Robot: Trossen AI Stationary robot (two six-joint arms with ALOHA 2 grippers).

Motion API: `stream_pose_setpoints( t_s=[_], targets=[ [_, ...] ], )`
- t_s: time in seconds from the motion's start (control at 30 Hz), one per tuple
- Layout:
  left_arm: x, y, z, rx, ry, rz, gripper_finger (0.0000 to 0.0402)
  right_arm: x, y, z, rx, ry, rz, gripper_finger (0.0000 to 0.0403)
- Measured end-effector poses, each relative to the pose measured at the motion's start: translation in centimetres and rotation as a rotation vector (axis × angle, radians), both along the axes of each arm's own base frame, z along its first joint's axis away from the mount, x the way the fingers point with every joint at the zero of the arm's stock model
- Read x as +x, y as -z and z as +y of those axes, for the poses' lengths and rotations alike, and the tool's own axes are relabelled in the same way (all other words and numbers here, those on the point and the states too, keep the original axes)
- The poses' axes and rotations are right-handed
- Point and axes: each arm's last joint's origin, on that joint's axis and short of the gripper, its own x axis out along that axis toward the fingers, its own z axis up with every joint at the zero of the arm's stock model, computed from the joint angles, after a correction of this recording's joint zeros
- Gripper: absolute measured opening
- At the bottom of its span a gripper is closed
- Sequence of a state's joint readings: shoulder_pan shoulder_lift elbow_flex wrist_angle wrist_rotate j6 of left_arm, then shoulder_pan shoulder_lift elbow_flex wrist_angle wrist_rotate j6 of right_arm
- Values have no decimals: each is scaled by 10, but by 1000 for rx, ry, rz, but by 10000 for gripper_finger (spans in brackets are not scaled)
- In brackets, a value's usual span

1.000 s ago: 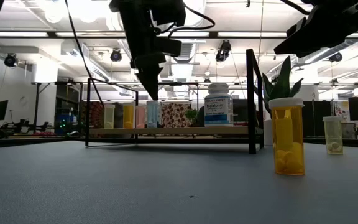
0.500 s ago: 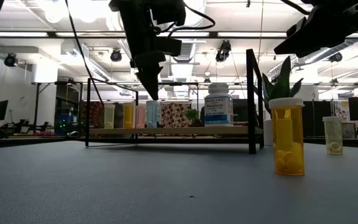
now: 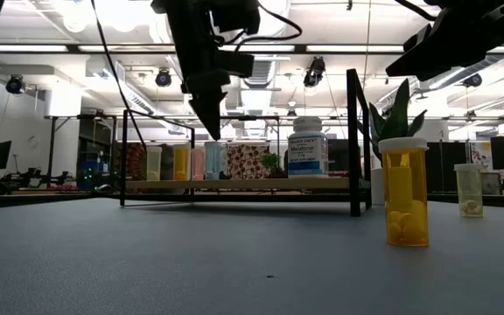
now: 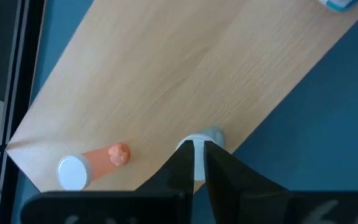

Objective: Pick and place medicine bottles onto shelf by color
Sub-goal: Put the left blue pill bottle on the shelf, then put the orange pill bottle on the shelf

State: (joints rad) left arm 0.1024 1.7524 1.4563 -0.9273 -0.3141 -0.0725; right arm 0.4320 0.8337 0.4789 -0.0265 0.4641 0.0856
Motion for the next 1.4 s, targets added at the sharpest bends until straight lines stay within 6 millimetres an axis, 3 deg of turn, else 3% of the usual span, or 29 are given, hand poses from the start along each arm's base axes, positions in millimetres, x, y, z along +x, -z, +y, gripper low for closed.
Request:
stream_pose_setpoints(
  t_s=[0.17, 0.27, 0.53, 0.8, 0.93, 1.13, 1.4],
  targets=[
    [-6, -17, -4, 5, 7, -56, 17, 0, 0, 0, 0, -1, -1, 9],
    [-10, -33, -16, 5, 24, -139, 17, 0, 0, 0, 0, -1, -2, 9],
    [-18, -68, -96, 65, 323, -501, 17, 10, 3, 7, 68, -13, -37, 38],
    [-40, -67, -154, 161, 572, -729, 17, 39, 6, 26, 31, -79, -44, 123],
    [-51, -63, -165, 176, 634, -790, 17, 56, 5, 41, 5, -145, -14, 156],
    [-60, -54, -164, 176, 641, -791, 17, 74, 0, 68, 38, -293, 101, 176],
    [-61, -53, -163, 195, 655, -789, 17, 95, 15, 94, 78, -230, 382, 178]
  ],
)
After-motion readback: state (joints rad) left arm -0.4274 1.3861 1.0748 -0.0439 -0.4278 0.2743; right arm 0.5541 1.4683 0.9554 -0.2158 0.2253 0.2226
